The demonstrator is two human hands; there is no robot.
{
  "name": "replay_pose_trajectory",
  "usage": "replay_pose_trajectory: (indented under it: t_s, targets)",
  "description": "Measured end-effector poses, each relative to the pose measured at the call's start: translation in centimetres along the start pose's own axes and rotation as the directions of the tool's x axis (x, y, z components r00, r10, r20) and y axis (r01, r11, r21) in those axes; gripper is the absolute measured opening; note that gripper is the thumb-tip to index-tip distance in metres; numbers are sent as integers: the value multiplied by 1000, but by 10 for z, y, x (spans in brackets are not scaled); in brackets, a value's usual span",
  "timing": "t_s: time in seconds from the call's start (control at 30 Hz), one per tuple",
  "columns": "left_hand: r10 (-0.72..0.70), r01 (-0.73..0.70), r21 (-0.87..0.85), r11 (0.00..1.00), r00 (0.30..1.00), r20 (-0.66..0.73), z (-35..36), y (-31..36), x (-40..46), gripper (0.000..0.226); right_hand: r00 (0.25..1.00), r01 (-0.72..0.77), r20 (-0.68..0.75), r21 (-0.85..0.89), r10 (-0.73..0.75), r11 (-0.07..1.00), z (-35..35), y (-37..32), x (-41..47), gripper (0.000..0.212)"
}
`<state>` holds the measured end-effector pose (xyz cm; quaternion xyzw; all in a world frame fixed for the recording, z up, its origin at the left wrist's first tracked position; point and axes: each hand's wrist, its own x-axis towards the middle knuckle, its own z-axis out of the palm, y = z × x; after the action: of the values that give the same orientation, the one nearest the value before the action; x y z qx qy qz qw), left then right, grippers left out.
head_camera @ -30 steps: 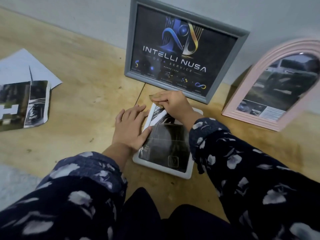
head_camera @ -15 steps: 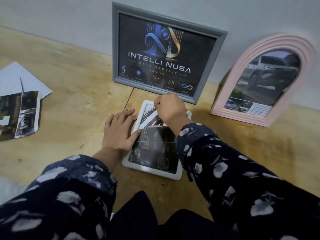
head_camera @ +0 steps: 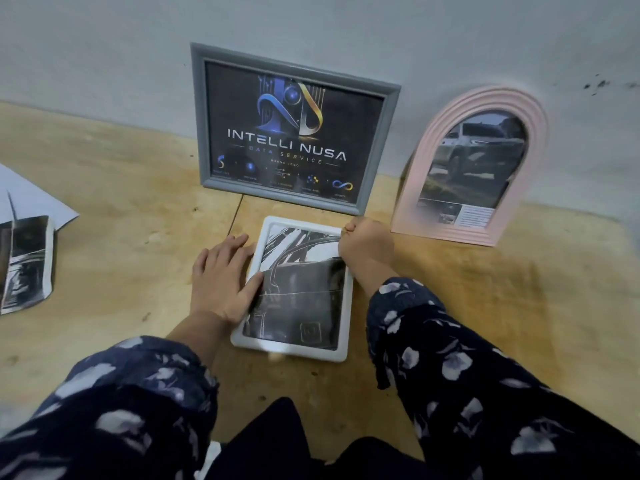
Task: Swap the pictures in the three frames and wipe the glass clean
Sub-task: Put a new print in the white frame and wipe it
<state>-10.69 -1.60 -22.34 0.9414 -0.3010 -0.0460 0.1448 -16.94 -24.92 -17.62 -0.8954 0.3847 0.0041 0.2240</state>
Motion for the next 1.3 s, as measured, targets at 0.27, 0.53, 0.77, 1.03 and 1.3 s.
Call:
replay_pose_trajectory:
  t_s: [0.27,0.53,0.77,1.03,1.3]
  targets:
    - [-204,193,-428,883,979,21,-21,30,-6,32,960,-260,-7,348,280,900,0,-12,-10,27]
    - [-576,226,-893,388,816,-44,-72,6,-6,17,995,-89,91,522,48,848,-13,-98,-16,25]
    - [-756,146,-903,404,609,-240,-130,-78,-12,22,960,56,198,558,-199,828,20,-188,-44,24]
    - [-801,183,-846,500,468,-372,-219,-236,-11,21,792,179,427,520,-436,835,75,-276,-72,19]
    - [-787,60,-909,413,526,-323,-260,-312,24,16,737,485,509,61,-445,873,154,-329,-84,32]
